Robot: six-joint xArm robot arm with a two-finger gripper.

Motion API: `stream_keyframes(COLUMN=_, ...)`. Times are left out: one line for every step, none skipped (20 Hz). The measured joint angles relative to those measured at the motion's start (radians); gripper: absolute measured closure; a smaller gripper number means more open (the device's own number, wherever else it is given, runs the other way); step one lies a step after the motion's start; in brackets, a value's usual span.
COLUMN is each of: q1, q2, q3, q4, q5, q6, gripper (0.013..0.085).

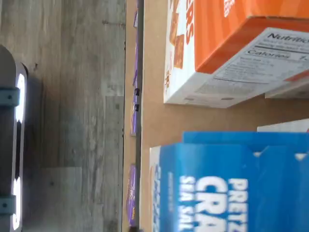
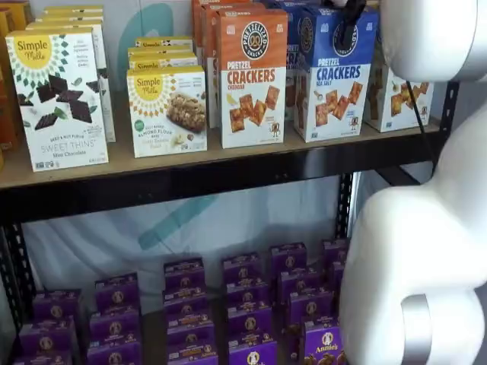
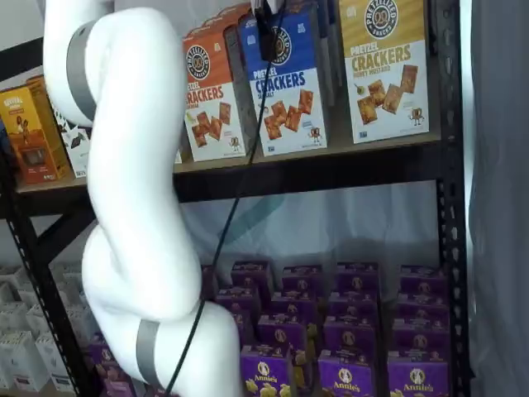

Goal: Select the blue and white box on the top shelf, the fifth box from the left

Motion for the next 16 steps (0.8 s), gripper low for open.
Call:
stream_keyframes(q1=0.0, q2=0.0, q3=0.0, q4=0.001, q5=0.001, q6=0.0, gripper=0.021)
stream_keyframes(q1=0.0, q2=-0.001, q3=0.002, q4=0.002, q5=0.001, q6=0.001, gripper=0.025)
stream_keyframes(q1=0.0, q2=-0.001, q3=0.003, q4=0.003, q5=0.0, q6=0.001, gripper=0.029)
stream_keyframes(q1=0.0, q2=-0.002, q3=0.004, q4=0.003, q5=-0.001, q6=0.002, gripper=0.029)
stream_keyframes(q1=0.001, q2=-0.003, q3=0.006, q4=0.004, q5=-0.003, q6=0.002, gripper=0.033)
stream_keyframes(q1=0.002, q2=-0.003, q3=0.007, q4=0.004, q5=-0.004, q6=0.003, gripper=0.033)
stream_keyframes(q1=0.002, q2=-0.003, q3=0.007, q4=0.006, q5=-0.005, q6=0.003, gripper=0.033)
stream_keyframes(q1=0.002, q2=-0.004, q3=0.008, q4=0.006, q5=-0.006, q6=0.003, gripper=0.033)
stream_keyframes(q1=0.002, q2=-0.004, q3=0.009, q4=0.007, q5=-0.006, q6=0.004, gripper=0.033)
stream_keyframes(q1=0.002, q2=-0.004, q3=0.009, q4=0.007, q5=-0.007, q6=0.004, gripper=0.033)
stream_keyframes(q1=0.002, q2=-0.004, q3=0.009, q4=0.007, q5=-0.007, q6=0.004, gripper=0.033)
stream_keyframes(q1=0.002, q2=-0.004, q3=0.01, q4=0.007, q5=-0.007, q6=0.004, gripper=0.033)
stream_keyframes(q1=0.002, q2=-0.005, q3=0.01, q4=0.007, q5=-0.006, q6=0.004, gripper=0.037)
stream_keyframes(q1=0.002, q2=-0.005, q3=0.01, q4=0.008, q5=-0.006, q6=0.004, gripper=0.037)
stream_keyframes(q1=0.002, q2=-0.005, q3=0.011, q4=0.009, q5=-0.006, q6=0.004, gripper=0.041)
stream_keyframes(q1=0.001, q2=-0.005, q3=0.011, q4=0.01, q5=-0.005, q6=0.004, gripper=0.045)
